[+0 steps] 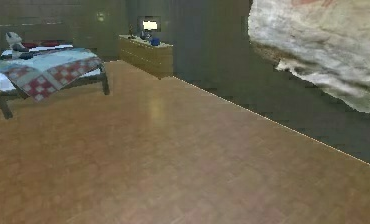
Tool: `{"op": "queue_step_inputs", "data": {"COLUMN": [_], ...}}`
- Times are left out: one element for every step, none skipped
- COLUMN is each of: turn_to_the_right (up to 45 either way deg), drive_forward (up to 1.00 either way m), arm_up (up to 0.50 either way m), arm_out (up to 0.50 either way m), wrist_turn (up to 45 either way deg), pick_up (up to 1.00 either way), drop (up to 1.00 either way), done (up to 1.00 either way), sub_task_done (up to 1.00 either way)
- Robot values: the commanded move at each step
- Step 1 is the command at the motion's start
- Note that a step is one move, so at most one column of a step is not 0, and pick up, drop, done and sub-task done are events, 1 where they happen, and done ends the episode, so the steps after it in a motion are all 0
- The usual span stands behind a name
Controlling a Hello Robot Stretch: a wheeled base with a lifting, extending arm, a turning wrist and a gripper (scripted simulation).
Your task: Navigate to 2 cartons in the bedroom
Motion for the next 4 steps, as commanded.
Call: {"op": "queue_step_inputs", "data": {"turn_to_the_right": [45.0, 6.0, 0.0, 0.0], "drive_forward": [0.0, 0.0, 1.0, 0.6], "arm_up": [0.0, 0.0, 0.0, 0.0], "arm_out": [0.0, 0.0, 0.0, 0.0], "wrist_turn": [0.0, 0.0, 0.0, 0.0], "pick_up": [0.0, 0.0, 0.0, 0.0], "drop": [0.0, 0.0, 0.0, 0.0], "done": [0.0, 0.0, 0.0, 0.0], "sub_task_done": [0.0, 0.0, 0.0, 0.0]}}
